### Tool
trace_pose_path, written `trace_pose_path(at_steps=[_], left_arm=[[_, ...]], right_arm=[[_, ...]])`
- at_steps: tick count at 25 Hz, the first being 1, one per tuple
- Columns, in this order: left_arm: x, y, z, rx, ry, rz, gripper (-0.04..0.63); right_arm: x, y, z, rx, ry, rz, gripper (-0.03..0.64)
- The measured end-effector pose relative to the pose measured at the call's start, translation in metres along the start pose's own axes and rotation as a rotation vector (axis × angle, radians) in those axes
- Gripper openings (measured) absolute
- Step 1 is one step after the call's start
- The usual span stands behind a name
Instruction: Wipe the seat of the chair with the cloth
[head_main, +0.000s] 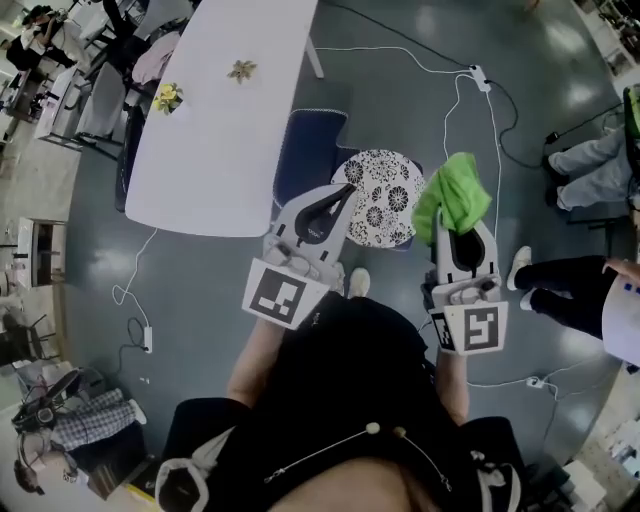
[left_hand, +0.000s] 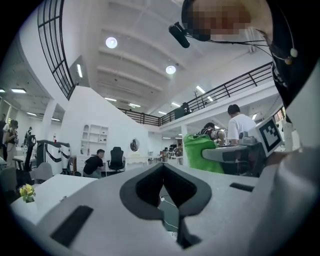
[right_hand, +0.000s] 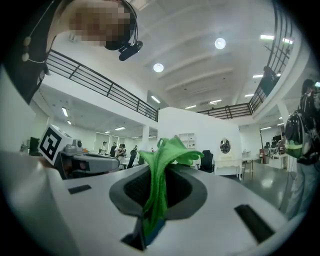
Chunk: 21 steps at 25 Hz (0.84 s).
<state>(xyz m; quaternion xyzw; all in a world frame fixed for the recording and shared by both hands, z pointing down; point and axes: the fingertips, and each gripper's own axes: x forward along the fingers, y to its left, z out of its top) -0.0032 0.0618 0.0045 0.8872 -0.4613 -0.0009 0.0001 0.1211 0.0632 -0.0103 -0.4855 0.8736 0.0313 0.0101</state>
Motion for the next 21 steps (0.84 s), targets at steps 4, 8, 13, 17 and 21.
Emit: trace_pose_path(at_steps=[4, 8, 13, 17, 21], left_arm=[[-0.003, 0.004, -0.001, -0.049, -0.01, 0.001, 0.005], [-0.006, 0.011, -0.001, -0.07, -0.036, 0.026, 0.005], [-0.015, 0.012, 0.002, -0.067, -0.058, 0.02, 0.006], [-0.019, 0.002, 0.006, -0.074, -0.074, -0.016, 0.006], [-0.022, -0.007, 0.011, -0.068, -0.084, -0.019, 0.006]], right_arm=[[-0.003, 0.005, 0.003, -0.01, -0.006, -0.001, 0.049], [-0.007, 0.004, 0.003, -0.013, -0.003, 0.004, 0.049], [-0.007, 0.002, 0.009, -0.012, -0.022, 0.003, 0.049], [-0.01, 0.001, 0.016, -0.022, -0.036, 0.007, 0.049], [-0.018, -0.001, 0.022, -0.03, -0.042, 0.011, 0.049]])
